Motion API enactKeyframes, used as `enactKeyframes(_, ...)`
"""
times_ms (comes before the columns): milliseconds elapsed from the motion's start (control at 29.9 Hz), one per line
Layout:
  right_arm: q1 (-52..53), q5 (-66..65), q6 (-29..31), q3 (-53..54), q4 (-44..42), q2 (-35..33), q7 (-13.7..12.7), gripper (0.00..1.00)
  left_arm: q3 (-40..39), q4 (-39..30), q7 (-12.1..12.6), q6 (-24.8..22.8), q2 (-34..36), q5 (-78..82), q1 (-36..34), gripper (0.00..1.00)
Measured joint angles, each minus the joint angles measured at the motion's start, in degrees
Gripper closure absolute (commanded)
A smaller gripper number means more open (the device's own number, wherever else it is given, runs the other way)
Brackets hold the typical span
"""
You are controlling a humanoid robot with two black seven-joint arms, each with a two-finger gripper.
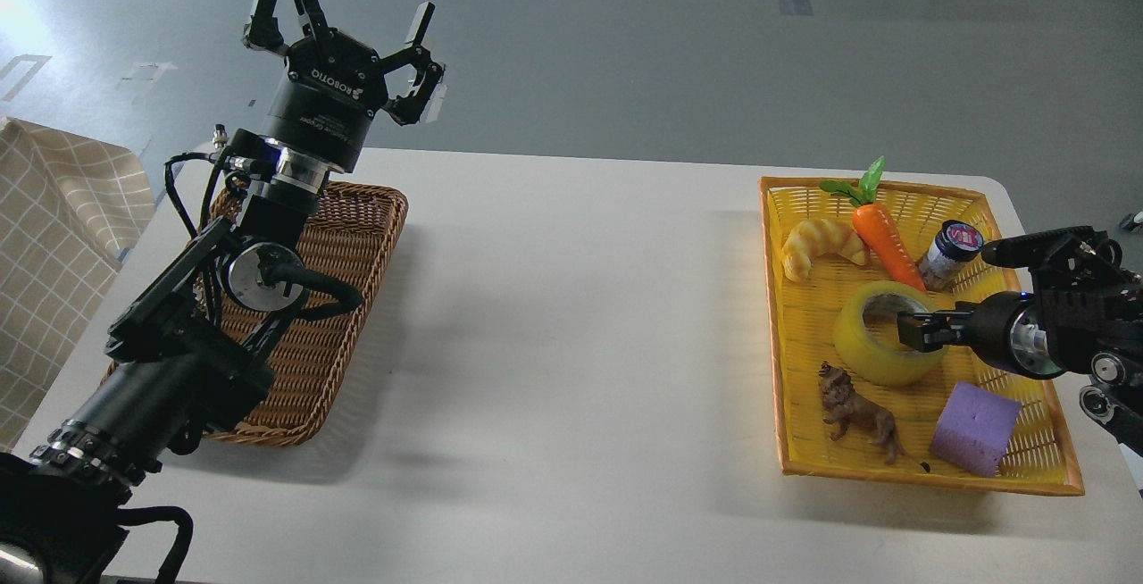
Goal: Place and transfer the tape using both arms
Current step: 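Hook the right gripper through the tape roll's hole and close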
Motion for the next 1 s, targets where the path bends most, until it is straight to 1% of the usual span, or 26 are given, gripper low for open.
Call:
enactKeyframes(234, 0.0, 0.0, 0.0, 0.0, -0.2, 0.3, 0.0, 0.44, 0.0, 0.0, 0.0, 0.0, 0.0, 0.0, 0.0, 0.02)
enactKeyframes(334, 0.0, 0.1, 0.0, 0.0, -0.4, 0.4, 0.0, 0.5, 0.0, 0.0, 0.0, 0.0, 0.0, 0.0, 0.0, 0.02)
enactKeyframes(434, 0.0, 0.1, 0.0, 0.0, -1.2, 0.4, 0.0, 0.52, 0.0, 0.0, 0.0, 0.0, 0.0, 0.0, 0.0, 0.02)
enactKeyframes(468, 0.0, 0.2, 0.0, 0.0, -1.4, 0.5, 0.0, 0.57, 0.0, 0.0, 0.0, 0.0, 0.0, 0.0, 0.0, 0.02)
enactKeyframes(535, 0.0, 0.2, 0.0, 0.0, -1.6, 0.5, 0.0, 0.62, 0.0, 0.0, 0.0, 0.0, 0.0, 0.0, 0.0, 0.02)
enactKeyframes(601, 0.0, 0.4, 0.0, 0.0, -1.7, 0.5, 0.1, 0.72, 0.0, 0.0, 0.0, 0.0, 0.0, 0.0, 0.0, 0.02)
enactKeyframes(635, 0.0, 0.5, 0.0, 0.0, -1.7, 0.5, 0.1, 0.72, 0.0, 0.0, 0.0, 0.0, 0.0, 0.0, 0.0, 0.02)
enactKeyframes(668, 0.0, 0.6, 0.0, 0.0, -1.7, 0.5, 0.2, 0.79, 0.0, 0.0, 0.0, 0.0, 0.0, 0.0, 0.0, 0.02)
enactKeyframes(702, 0.0, 0.7, 0.0, 0.0, -1.7, 0.5, 0.2, 0.9, 0.0, 0.0, 0.0, 0.0, 0.0, 0.0, 0.0, 0.02)
enactKeyframes(735, 0.0, 0.7, 0.0, 0.0, -1.7, 0.5, 0.2, 0.98, 0.0, 0.0, 0.0, 0.0, 0.0, 0.0, 0.0, 0.02)
enactKeyframes(769, 0.1, 0.8, 0.0, 0.1, -1.6, 0.5, 0.3, 1.0, 0.0, 0.0, 0.0, 0.0, 0.0, 0.0, 0.0, 0.02)
enactKeyframes(1002, 1.0, 2.2, 0.0, 2.7, -0.7, 0.8, 0.2, 1.0, 0.0, 0.0, 0.0, 0.0, 0.0, 0.0, 0.0, 0.02)
